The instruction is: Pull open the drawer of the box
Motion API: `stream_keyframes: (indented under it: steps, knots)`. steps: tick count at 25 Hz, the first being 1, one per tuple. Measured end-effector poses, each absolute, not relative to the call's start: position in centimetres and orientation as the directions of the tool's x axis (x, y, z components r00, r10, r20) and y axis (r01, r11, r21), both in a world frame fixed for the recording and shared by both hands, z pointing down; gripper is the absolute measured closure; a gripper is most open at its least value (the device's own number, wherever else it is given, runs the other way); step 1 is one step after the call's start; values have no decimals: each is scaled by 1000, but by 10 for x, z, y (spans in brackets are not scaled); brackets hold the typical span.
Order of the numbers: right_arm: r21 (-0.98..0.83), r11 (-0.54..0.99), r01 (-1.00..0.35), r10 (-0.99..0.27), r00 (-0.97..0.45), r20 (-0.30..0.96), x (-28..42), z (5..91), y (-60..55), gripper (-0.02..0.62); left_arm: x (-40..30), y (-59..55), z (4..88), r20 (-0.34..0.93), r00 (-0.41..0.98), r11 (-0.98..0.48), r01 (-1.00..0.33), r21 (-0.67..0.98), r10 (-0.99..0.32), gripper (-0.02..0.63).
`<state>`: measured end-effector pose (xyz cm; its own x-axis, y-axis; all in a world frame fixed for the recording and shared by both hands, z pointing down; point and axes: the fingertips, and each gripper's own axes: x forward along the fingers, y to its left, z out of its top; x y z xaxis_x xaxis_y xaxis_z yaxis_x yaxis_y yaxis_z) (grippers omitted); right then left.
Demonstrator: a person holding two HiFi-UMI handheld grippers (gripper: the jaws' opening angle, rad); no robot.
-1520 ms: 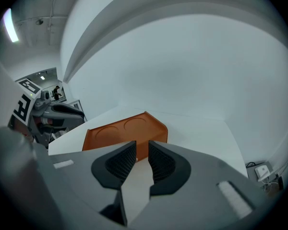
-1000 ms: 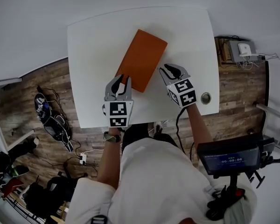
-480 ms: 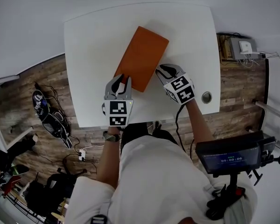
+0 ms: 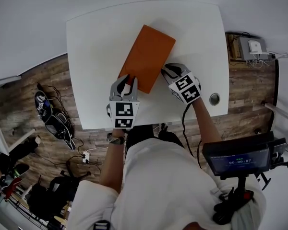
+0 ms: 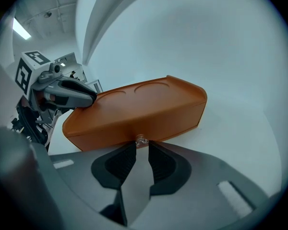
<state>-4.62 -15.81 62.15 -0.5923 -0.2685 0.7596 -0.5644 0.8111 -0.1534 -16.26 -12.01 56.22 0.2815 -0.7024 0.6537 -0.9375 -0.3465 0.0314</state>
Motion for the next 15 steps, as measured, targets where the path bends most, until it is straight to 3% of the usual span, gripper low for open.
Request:
stream_keyframes:
  steps: [15]
  knots:
    - [-102, 844, -526, -273, -587, 762, -47, 622, -160, 527, -160, -122, 562, 660, 278, -348, -937, 27, -698, 525]
